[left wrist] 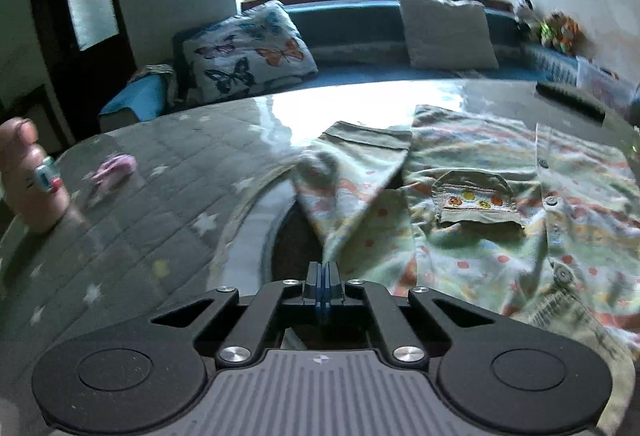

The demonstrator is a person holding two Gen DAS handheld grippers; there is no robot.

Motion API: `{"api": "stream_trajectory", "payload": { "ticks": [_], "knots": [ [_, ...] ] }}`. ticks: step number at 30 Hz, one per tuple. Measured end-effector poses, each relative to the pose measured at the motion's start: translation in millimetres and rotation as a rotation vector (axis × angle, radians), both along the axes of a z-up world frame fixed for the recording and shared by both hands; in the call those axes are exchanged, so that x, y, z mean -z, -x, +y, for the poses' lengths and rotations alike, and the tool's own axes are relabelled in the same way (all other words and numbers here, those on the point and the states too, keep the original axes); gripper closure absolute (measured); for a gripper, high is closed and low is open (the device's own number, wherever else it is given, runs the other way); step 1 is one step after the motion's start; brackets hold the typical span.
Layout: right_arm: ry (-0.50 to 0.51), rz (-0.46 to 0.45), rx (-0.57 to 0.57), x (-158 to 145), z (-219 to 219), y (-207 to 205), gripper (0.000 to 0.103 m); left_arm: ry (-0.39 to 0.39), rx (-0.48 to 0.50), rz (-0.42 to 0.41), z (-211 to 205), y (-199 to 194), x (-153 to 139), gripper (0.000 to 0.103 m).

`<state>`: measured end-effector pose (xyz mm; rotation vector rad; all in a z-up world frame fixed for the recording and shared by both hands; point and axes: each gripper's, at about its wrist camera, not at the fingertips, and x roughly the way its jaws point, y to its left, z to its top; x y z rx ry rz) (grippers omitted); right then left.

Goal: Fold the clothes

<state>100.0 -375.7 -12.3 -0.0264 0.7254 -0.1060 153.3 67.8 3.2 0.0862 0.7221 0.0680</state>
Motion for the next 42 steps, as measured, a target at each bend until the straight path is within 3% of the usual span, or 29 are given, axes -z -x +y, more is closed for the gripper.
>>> {"api": "stream_trajectory", "payload": {
  "ticks": [6, 12, 18, 21, 23, 29, 34, 39, 42],
  "knots": [
    [0.011, -0.008, 0.038, 3.9, -6.9, -2.3, 0.044, 0.031, -0.068, 0.001, 21.5, 37.0, -2.2, 0.103],
    [0.051, -0.031, 0.122, 2.5, -22.1, -0.3, 0.039, 0.017, -0.051, 0.014, 18.4, 37.8, -2.5, 0.100],
    [-0.045, -0.060, 0.251, -3.3, -56.4, 15.3, 0.030, -0.004, 0.006, -0.001, 2.6, 26.4, -6.0, 0.099],
    [-0.087, -0.069, 0.305, -2.9, -69.7, 26.0, 0.030, -0.022, 0.031, -0.005, -6.9, 18.7, -7.9, 0.092],
    [-0.118, -0.066, 0.315, -1.2, -74.8, 31.7, 0.029, -0.035, 0.051, -0.009, -13.4, 12.2, -9.2, 0.075],
    [-0.159, -0.056, 0.347, 4.7, -83.1, 37.1, 0.028, -0.076, 0.125, -0.009, -36.0, -11.3, -7.3, 0.058],
    [-0.253, -0.078, 0.437, 4.3, -107.7, 40.5, 0.027, -0.115, 0.154, 0.018, -46.9, -34.9, 4.4, 0.057],
    [-0.117, -0.086, 0.444, -0.2, -104.3, 45.6, 0.027, -0.134, 0.144, 0.058, -43.9, -61.1, 19.7, 0.057],
    [-0.112, -0.097, 0.419, -4.8, -99.0, 44.7, 0.026, -0.159, 0.153, 0.066, -45.1, -72.2, 27.7, 0.057]
  ]
}}
